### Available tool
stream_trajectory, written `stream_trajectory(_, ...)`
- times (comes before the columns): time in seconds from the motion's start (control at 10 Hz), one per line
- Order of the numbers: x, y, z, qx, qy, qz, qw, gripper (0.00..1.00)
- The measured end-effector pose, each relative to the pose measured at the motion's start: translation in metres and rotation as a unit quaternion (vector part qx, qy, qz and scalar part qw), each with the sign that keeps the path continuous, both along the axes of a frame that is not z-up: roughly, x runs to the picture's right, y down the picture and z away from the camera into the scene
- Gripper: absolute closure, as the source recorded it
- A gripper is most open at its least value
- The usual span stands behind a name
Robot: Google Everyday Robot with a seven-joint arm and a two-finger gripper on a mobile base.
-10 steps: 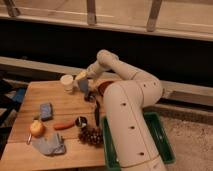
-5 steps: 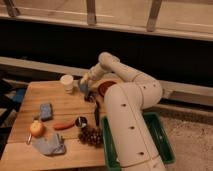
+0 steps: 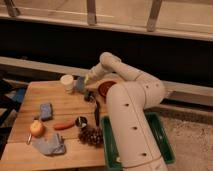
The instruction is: Stack cups on top of each other
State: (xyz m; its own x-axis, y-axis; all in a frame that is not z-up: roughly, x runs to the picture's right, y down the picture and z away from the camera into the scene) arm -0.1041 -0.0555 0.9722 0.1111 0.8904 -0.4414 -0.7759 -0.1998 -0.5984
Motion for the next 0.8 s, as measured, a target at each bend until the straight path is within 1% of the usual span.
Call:
stream_trajectory(0.2,-0.001,-0.020,-0.023,0.026,-0.003,-0.002,0.9997,1.00)
stream_trajectory(0.3,-0.002,-0.028,-0.032,0.035,-0.005,-0.004,0.9994,1.00)
stream_trajectory(0.4,-0.006,-0.043,-0.050,0.056,-0.009,-0.009,0.9983,1.00)
stream_trajectory(0.6,-0.013,-0.057,-0.069,0.081,-0.016,-0.019,0.9964,1.00)
stream_trajectory(0.8,-0.029,-0.067,-0.085,0.104,-0.031,-0.029,0.9937,1.00)
